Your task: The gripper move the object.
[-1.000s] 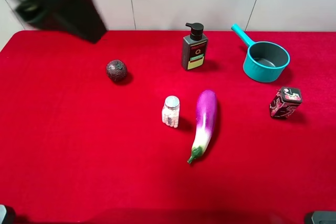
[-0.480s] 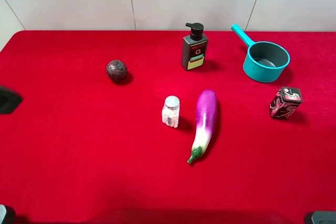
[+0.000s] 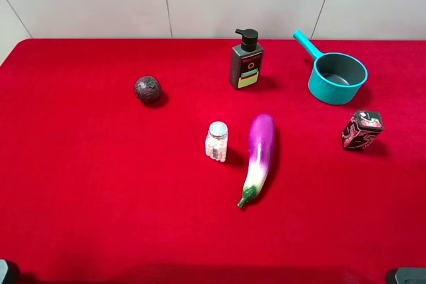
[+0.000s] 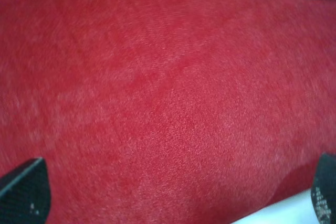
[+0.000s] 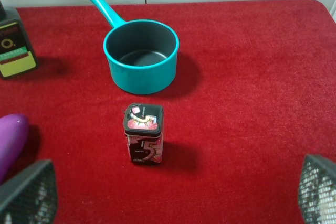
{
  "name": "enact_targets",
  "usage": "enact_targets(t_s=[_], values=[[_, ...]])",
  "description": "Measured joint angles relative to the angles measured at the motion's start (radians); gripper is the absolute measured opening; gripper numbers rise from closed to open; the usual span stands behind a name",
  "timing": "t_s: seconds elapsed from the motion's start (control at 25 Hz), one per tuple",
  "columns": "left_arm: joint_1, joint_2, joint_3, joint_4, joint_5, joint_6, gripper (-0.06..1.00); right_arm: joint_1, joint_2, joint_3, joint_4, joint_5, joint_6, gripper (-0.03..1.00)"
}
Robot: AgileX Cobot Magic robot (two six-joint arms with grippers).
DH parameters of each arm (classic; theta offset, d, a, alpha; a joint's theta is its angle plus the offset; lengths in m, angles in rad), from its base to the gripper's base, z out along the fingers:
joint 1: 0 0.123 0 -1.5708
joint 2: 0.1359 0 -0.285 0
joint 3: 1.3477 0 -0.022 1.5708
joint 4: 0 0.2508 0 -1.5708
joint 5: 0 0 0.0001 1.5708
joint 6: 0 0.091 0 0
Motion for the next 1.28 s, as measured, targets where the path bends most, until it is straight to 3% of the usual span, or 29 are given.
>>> enact_targets(t_s=[0.2, 0.44, 0.64, 0.8, 1.28], values=[[0.168, -0.13, 0.083, -0.019, -0.008, 0.034, 0.99, 0.0, 0.0, 0.0, 0.0, 0.0, 0.0, 0.69], [0.337, -0.267, 0.132, -0.025, -0.027, 0.183, 0.99, 0.0, 0.0, 0.0, 0.0, 0.0, 0.0, 0.69], [0.459, -0.35, 0.17, -0.038, -0.054, 0.232, 0.99, 0.0, 0.0, 0.0, 0.0, 0.0, 0.0, 0.69], [0.501, -0.419, 0.183, -0.061, -0.051, 0.248, 0.99, 0.0, 0.0, 0.0, 0.0, 0.0, 0.0, 0.69], [0.504, -0.528, 0.184, -0.076, -0.045, 0.259, 0.99, 0.0, 0.0, 0.0, 0.0, 0.0, 0.0, 0.69]])
